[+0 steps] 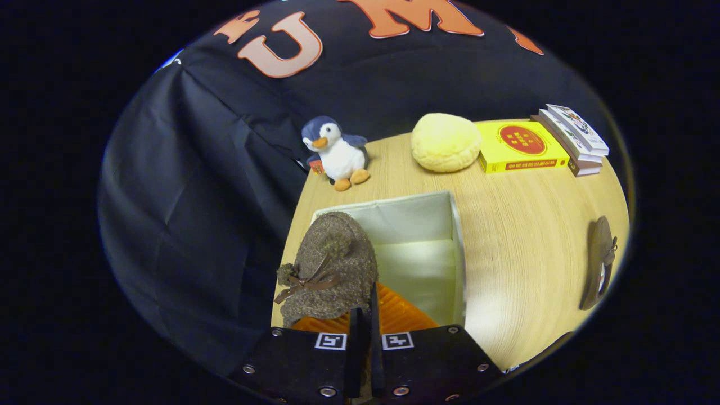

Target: Open the storage box then place both shoes into the box .Put the left shoe in first, then the right shoe, with the right side of both shoes facing outward in a uniform manner.

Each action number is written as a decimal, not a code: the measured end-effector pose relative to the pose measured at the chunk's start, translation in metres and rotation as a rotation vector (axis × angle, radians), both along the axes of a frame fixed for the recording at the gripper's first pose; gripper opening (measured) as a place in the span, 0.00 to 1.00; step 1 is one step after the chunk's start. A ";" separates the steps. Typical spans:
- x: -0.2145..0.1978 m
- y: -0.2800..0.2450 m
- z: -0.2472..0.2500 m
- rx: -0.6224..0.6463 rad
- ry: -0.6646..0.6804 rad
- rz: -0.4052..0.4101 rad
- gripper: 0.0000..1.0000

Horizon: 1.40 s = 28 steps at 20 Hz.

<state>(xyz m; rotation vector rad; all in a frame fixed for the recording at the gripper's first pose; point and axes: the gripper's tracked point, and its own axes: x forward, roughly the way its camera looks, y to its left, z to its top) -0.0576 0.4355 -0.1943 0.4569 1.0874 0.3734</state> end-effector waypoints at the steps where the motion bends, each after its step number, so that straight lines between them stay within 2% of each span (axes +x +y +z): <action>1: -0.001 0.005 -0.007 -0.013 0.019 0.005 0.08; 6: 0.002 0.022 -0.033 -0.064 0.089 -0.010 0.09; 13: -0.016 0.037 -0.076 -0.159 0.218 0.059 0.09; 18: -0.028 0.044 -0.083 -0.112 0.302 0.073 0.11; 22: -0.034 0.046 -0.073 -0.048 0.326 0.103 0.24; 25: -0.036 0.048 -0.046 0.069 0.285 0.136 0.42; 28: -0.035 0.033 -0.019 0.141 0.212 0.152 0.56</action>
